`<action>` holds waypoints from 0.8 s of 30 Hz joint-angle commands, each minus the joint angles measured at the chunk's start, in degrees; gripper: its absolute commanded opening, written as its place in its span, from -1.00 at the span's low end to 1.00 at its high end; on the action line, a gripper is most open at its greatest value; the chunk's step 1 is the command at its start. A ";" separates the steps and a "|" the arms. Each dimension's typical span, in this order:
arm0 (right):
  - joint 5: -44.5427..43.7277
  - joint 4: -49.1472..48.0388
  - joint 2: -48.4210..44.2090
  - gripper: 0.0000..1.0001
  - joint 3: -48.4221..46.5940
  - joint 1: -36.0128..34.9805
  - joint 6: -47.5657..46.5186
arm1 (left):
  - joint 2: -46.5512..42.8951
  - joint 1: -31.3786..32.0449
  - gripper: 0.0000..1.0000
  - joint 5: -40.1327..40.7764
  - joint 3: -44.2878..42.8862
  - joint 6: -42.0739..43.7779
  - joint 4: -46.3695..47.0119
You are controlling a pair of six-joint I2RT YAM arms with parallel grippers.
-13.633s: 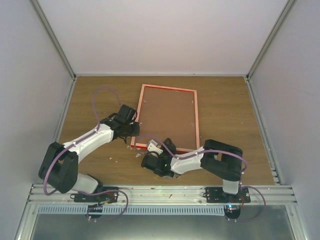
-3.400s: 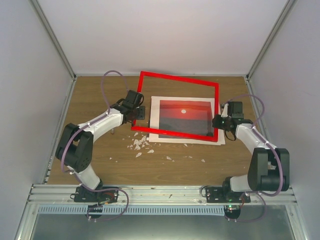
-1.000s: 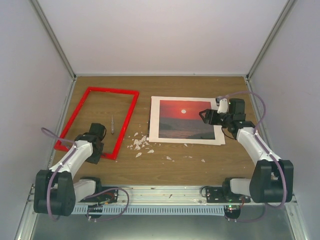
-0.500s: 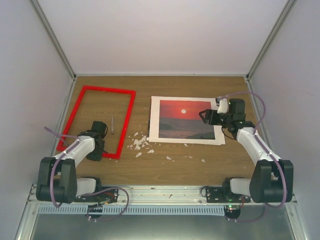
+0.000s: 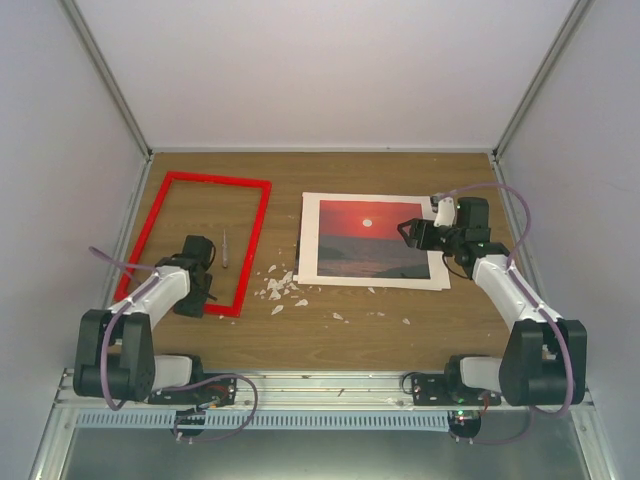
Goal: Take the photo out of the frame
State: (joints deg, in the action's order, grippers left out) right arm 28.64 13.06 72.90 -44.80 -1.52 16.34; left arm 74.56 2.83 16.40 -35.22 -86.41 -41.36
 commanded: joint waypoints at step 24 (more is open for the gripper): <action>-30.09 2.05 17.89 0.88 -10.36 -37.27 -4.92 | -18.49 5.87 0.98 -36.02 2.07 50.64 25.00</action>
State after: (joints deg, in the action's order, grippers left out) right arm 7.09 15.88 86.80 -51.40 -34.37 12.05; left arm 58.00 6.55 -10.90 -34.98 -43.24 -26.33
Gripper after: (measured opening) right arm 0.925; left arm 0.990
